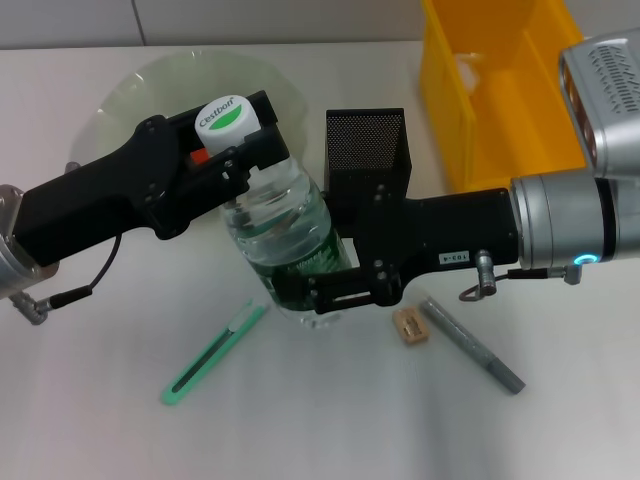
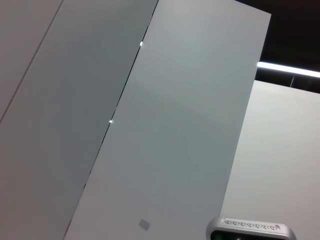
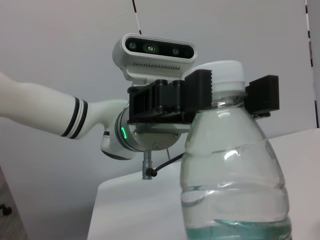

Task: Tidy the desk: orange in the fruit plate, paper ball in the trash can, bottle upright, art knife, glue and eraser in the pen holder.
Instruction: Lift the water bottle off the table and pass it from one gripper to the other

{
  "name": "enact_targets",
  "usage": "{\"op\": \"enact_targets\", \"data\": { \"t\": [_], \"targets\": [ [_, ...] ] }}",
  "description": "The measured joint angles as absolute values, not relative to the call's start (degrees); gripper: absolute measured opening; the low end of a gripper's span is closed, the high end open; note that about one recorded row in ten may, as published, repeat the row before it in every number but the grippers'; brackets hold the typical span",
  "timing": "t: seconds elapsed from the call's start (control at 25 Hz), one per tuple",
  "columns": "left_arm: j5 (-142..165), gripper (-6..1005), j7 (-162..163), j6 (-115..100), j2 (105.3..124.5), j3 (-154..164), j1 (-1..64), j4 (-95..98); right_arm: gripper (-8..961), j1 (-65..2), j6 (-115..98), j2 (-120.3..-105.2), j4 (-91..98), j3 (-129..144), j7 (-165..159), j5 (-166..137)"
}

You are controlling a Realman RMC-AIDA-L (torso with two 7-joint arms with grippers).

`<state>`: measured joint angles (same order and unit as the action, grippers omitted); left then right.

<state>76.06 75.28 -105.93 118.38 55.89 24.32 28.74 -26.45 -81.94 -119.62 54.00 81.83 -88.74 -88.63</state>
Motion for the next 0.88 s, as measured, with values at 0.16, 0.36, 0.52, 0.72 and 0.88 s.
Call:
{"op": "enact_targets", "data": {
  "t": [0.16,0.36,0.52,0.72,0.88],
  "targets": [
    [75.96,445,75.28,-106.09,118.39,55.4,24.4,28.78,726,-26.55,-81.84,-119.62,53.92,81.78,-88.66,-88.61],
    [75.1,452,75.27,-106.24,118.21,55.13,24.43,29.03,726,-26.54,-80.73,-119.61,53.52,81.82,-88.53,-88.67],
    [75.12,457,75.77,-106.25,118.16,54.62,24.35,29.99,726,-26.57,-80.37,-119.62,52.96,81.82,-87.85,-88.63],
    [75.07,463,75.85,-106.29,118.09,53.68,24.2,30.44,725,-26.56,-79.02,-119.62,51.77,81.83,-87.75,-88.75],
    [75.07,468,76.03,-106.29,118.0,53.1,24.13,30.56,725,-26.61,-78.34,-119.62,51.13,81.83,-87.58,-88.79]
  ]
}}
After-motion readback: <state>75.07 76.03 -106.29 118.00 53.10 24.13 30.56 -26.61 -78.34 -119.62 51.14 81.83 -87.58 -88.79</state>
